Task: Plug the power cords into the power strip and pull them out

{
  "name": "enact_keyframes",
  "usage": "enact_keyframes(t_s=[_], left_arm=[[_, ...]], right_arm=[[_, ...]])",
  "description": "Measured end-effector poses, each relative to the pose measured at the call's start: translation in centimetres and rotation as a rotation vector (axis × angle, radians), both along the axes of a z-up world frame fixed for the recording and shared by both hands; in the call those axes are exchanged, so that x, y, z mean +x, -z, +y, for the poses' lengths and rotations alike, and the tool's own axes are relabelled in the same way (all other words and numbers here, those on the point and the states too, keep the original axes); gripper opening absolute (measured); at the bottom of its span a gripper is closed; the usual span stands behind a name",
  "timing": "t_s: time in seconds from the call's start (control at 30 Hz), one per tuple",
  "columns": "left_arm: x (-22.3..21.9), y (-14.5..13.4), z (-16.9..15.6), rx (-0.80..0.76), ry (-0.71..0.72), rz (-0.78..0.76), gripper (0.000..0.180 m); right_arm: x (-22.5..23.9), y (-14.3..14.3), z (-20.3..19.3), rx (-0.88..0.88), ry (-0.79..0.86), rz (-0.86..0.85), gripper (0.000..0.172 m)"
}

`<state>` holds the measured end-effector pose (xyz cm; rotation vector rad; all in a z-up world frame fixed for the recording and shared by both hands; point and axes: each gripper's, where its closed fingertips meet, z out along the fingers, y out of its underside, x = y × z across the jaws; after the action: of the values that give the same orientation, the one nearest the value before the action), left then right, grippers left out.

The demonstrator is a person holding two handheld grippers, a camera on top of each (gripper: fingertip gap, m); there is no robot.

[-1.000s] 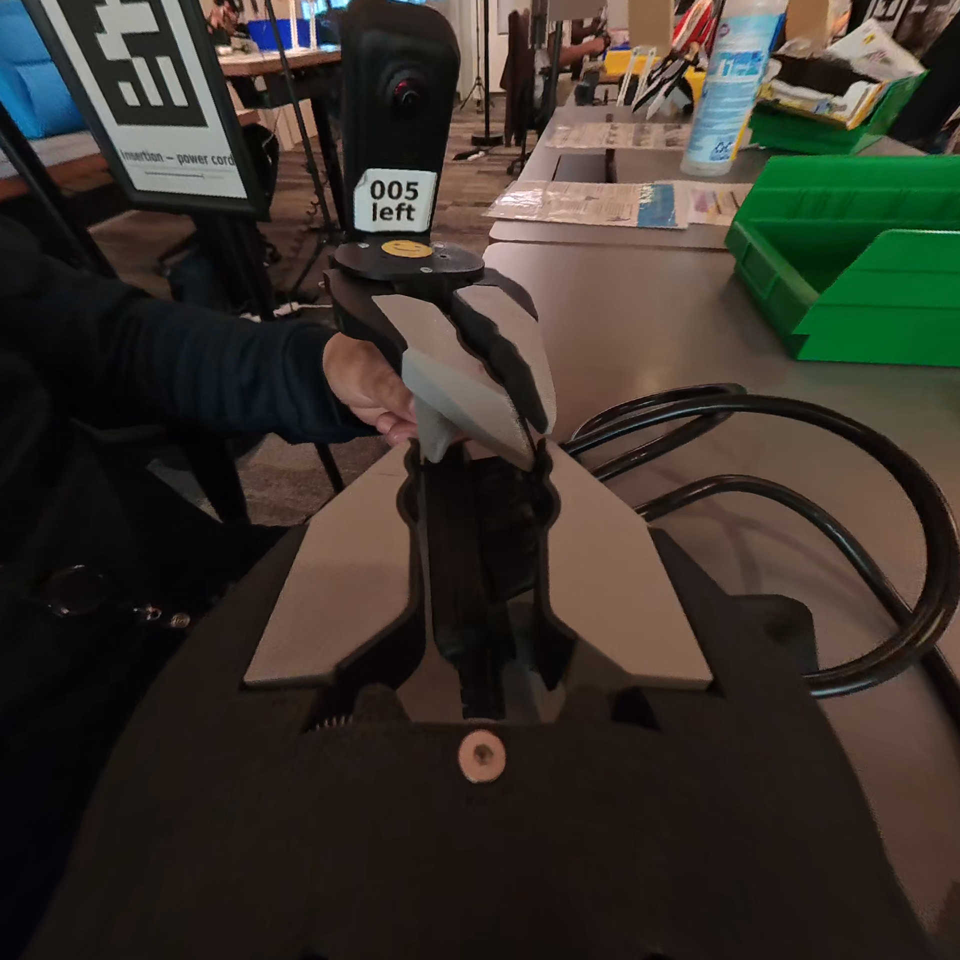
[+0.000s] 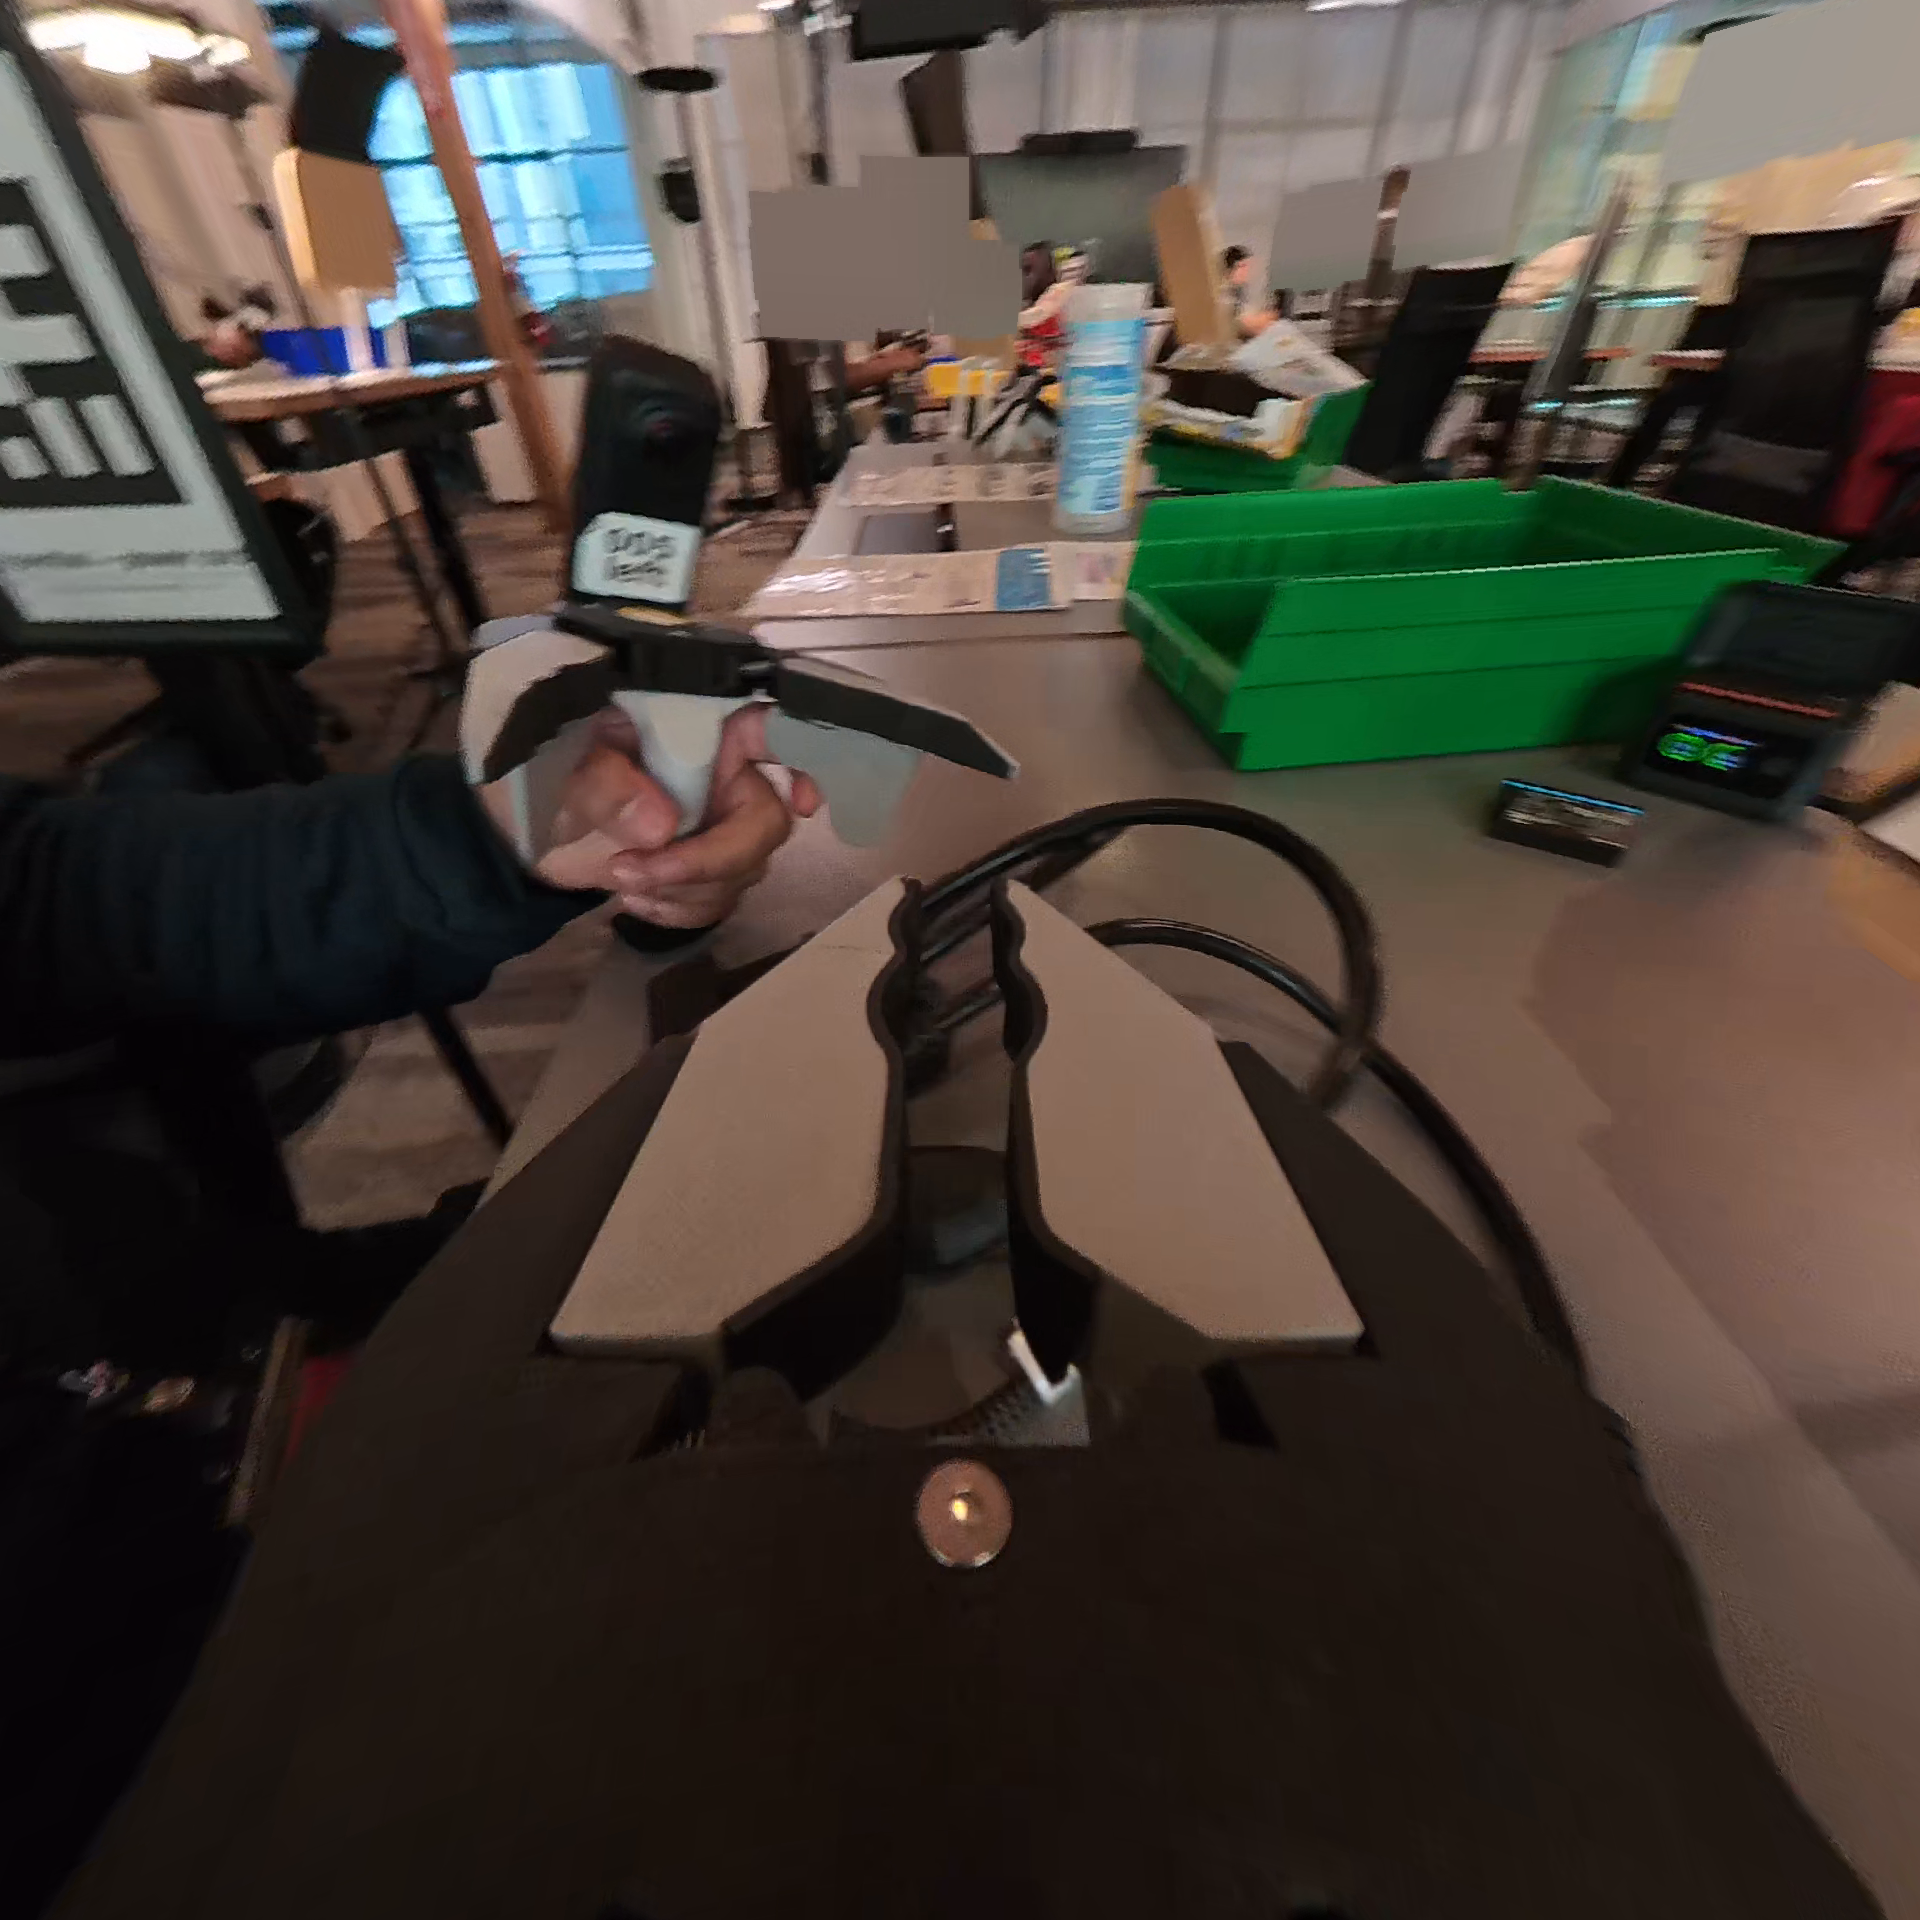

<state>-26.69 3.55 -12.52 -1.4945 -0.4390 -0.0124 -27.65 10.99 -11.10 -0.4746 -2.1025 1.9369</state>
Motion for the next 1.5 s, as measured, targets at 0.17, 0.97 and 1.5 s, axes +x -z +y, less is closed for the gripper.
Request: enact_keyframes(t_s=[0.17, 0.97, 1.5], left_arm=[[-1.1, 0.9, -1.4, -0.101, -0.069, 0.039, 0.140], [-2.4, 1.6, -3.0, -0.211, -0.209, 0.143, 0.106], [-1.4, 2.0, -1.4, -0.301, -0.198, 0.301, 0.074]], right_arm=[[-2.8, -0.1, 3.2, -0.071, 0.173, -0.066, 0.007], [-4.7, 2.7, 4.0, 0.031, 0.291, -0.130, 0.007], [-4.8, 4.8, 3.5, 0.157, 0.311, -0.129, 0.007]])
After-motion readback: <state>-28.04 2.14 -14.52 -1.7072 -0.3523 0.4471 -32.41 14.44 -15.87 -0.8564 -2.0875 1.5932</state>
